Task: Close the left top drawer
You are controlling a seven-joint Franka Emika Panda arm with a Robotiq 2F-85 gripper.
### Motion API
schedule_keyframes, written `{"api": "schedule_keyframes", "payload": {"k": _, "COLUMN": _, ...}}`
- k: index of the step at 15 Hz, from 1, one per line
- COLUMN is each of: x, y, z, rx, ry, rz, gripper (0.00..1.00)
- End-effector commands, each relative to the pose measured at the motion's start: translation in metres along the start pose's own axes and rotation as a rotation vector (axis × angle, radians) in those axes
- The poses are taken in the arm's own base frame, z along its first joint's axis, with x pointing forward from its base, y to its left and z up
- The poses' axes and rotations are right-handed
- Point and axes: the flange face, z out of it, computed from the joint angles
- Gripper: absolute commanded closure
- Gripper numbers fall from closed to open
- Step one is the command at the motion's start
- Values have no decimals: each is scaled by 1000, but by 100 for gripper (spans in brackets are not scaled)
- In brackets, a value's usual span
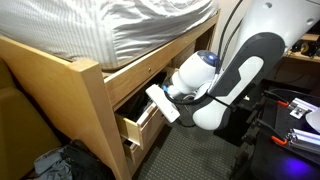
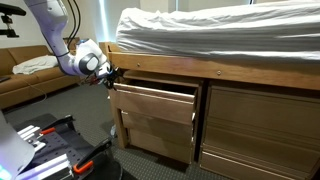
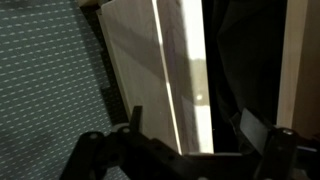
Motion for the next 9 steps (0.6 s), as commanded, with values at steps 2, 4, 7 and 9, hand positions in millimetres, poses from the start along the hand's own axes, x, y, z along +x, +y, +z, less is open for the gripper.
{"api": "schedule_keyframes", "payload": {"k": 2, "x": 0, "y": -1, "z": -1, "rx": 2, "ry": -4, "rz": 0, "gripper": 0}}
{"api": "schedule_keyframes", "payload": {"k": 4, "x": 9, "y": 5, "z": 28, "rx": -50, "ry": 11, "rz": 28, "gripper": 0}}
{"api": "schedule_keyframes", "payload": {"k": 7, "x": 15, "y": 19, "z": 56, "rx": -121, "ry": -19, "rz": 101, "gripper": 0}}
{"api": "schedule_keyframes", "payload": {"k": 9, "x": 12, "y": 9, "z": 38, "rx": -79, "ry": -20, "rz": 94, "gripper": 0}}
